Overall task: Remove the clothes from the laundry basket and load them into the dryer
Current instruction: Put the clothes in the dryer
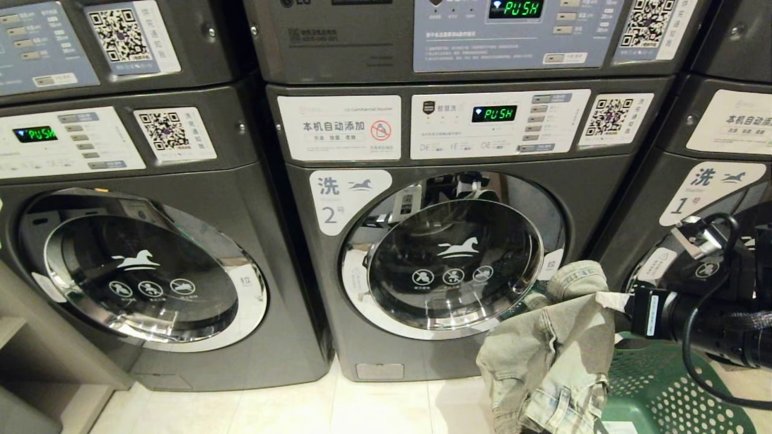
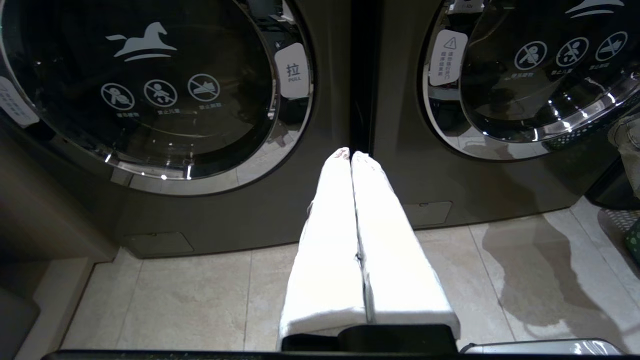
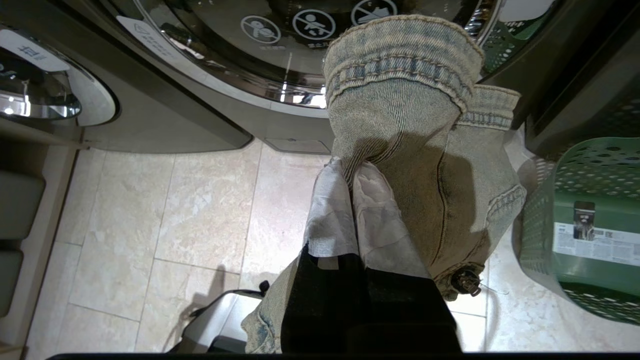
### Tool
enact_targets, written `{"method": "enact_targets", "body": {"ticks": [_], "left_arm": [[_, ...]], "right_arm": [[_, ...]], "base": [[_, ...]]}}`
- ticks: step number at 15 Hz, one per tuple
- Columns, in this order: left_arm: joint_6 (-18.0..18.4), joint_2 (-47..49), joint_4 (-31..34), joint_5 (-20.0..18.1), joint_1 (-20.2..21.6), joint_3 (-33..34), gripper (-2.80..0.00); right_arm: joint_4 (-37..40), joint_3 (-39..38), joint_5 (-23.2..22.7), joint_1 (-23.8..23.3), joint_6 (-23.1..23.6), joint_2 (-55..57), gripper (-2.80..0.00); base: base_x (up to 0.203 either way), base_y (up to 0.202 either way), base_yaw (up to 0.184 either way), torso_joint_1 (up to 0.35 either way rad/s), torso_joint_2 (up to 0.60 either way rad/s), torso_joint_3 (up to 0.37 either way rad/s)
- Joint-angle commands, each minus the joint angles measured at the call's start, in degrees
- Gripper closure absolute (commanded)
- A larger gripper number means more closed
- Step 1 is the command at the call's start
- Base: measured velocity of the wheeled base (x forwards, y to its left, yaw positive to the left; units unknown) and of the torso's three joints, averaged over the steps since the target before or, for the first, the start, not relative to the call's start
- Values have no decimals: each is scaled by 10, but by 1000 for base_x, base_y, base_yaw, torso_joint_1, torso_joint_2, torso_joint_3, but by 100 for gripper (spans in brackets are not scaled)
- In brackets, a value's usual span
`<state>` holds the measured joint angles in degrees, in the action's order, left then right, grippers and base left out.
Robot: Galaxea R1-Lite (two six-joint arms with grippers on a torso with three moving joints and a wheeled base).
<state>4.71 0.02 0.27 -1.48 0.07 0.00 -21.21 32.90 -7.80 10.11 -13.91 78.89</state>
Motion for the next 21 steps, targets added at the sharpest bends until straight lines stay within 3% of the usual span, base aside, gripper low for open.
{"method": "enact_targets", "body": {"ticks": [1,4,7,13,18,21], "left_arm": [[1,0,0,0,0,0,0],[5,0,0,-1,0,0,0],[5,0,0,-1,0,0,0],[4,0,0,-2,0,0,0],[4,0,0,-3,0,0,0],[5,0,0,-3,0,0,0]], "right_arm": [[-1,0,0,-1,-1,2,0],[-2,0,0,-1,-1,10,0],[-1,-1,16,-1,0,13,0],[-3,0,12,0,31,22,0],[-9,1,11,9,27,22,0],[-57,-6,10,8,23,20,0]], "base": [[0,198,0,2,2,3],[0,142,0,4,0,2],[0,0,0,0,0,0],[0,0,0,0,0,0],[0,0,0,0,0,0],[0,0,0,0,0,0]]}}
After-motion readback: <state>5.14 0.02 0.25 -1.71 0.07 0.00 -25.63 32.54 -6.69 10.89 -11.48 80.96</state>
